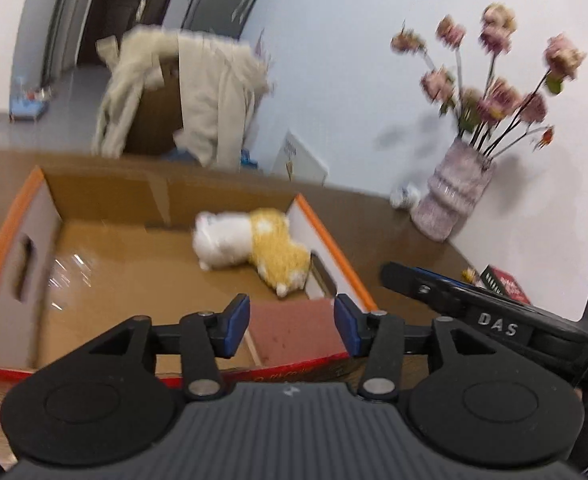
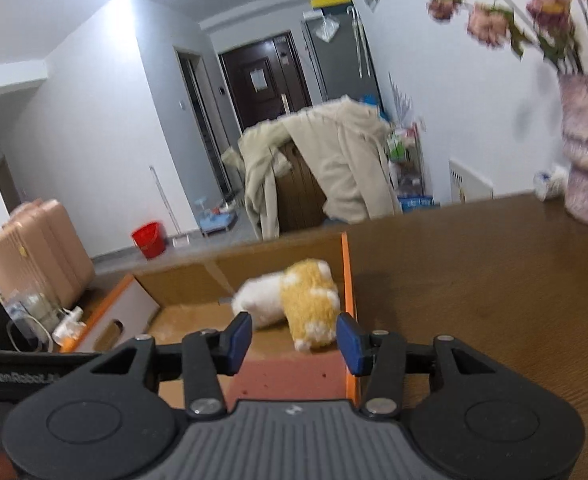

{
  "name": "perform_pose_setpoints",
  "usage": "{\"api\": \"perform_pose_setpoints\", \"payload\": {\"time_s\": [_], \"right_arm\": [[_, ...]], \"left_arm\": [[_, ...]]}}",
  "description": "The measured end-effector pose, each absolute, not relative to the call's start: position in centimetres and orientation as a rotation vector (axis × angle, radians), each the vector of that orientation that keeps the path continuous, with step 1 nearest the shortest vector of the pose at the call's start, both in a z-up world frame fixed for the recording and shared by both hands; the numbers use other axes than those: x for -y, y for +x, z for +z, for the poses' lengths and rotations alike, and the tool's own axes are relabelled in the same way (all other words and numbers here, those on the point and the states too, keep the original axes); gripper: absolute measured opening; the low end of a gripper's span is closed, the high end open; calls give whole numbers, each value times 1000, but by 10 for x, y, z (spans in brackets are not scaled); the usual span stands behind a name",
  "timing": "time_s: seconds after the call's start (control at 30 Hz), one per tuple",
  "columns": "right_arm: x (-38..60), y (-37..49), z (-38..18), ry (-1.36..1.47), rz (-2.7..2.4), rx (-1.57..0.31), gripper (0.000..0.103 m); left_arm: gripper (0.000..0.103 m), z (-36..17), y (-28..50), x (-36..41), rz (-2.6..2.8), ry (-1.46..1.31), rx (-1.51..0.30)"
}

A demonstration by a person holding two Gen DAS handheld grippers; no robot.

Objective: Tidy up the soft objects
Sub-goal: 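Lower the pink sponge into the box and open the right gripper, then move the right gripper back toward the pile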

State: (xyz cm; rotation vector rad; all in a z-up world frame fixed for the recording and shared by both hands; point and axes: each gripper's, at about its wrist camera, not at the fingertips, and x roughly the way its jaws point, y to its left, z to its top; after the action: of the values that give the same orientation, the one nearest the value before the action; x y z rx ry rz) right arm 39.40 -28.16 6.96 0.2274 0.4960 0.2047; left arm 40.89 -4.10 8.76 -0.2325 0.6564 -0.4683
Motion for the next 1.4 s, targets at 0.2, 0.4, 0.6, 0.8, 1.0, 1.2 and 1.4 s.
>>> {"api": "perform_pose_setpoints", "payload": {"time_s": [0.2, 0.4, 0.6, 0.8, 1.0, 1.2, 1.4], "right_arm": [[293, 333, 119, 205, 226, -378, 63], [285, 267, 136, 100, 291, -295, 80], [258, 211, 134, -6, 319, -207, 90], [231, 157, 100, -41, 359, -186, 93], [216, 118, 52, 91, 380, -332, 93], [212, 107, 31, 108, 337, -413, 91], [216, 112, 28, 117, 311, -421, 91]], "left_arm": [[68, 141, 338, 15, -412, -186, -509], [84, 157, 262, -5, -315, -99, -386], [95, 146, 194, -20, -249, -90, -287], [101, 100, 136, -25, -263, -24, -287], [101, 58, 101, -47, -282, -113, -355], [101, 54, 105, -60, -264, -135, -371], [101, 43, 117, -54, -280, -145, -411]]}}
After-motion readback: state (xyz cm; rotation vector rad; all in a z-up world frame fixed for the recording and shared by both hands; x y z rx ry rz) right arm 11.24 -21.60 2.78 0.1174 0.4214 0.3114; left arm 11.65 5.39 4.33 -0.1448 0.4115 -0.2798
